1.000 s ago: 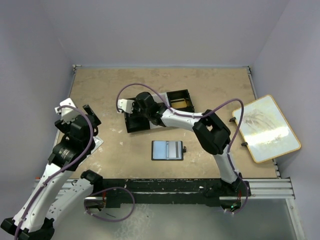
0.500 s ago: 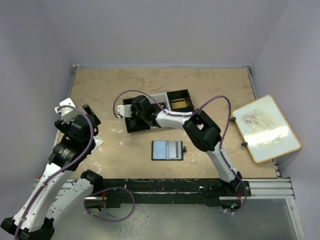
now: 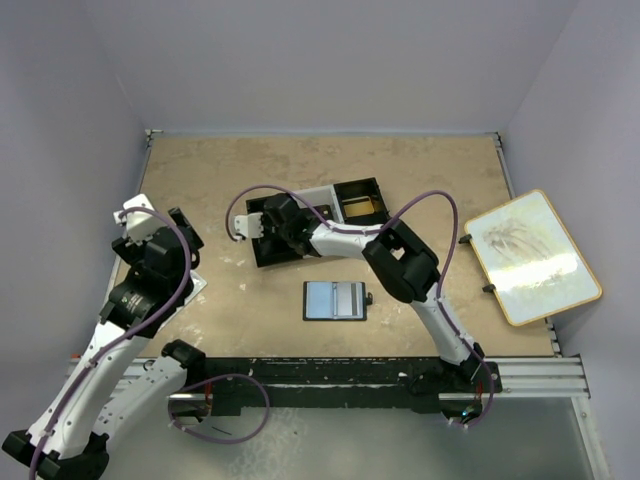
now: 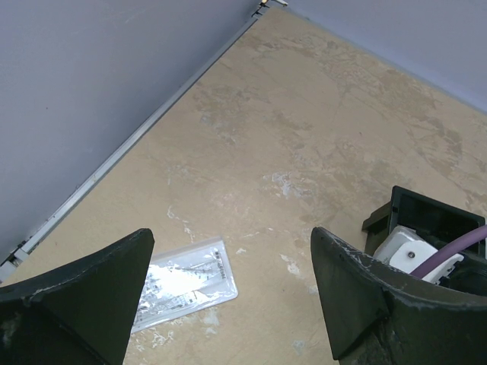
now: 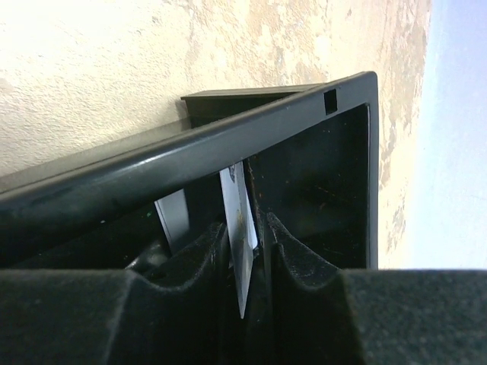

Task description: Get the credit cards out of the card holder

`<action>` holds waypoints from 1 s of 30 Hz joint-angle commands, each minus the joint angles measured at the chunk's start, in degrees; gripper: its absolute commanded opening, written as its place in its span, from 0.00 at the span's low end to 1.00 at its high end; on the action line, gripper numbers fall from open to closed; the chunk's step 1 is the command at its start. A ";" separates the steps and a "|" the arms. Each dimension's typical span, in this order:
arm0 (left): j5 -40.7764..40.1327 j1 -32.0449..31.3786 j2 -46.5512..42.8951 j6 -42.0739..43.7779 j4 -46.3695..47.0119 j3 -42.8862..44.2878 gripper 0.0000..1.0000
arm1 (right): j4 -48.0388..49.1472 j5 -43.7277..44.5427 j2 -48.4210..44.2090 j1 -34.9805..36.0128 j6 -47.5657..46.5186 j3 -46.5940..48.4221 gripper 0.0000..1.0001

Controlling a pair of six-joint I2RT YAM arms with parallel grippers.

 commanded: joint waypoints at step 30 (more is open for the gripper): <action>2.09 0.18 1.34 0.87 1.82 -0.01 0.81 | 3.92 -0.63 -7.57 -0.16 1.61 -4.46 0.49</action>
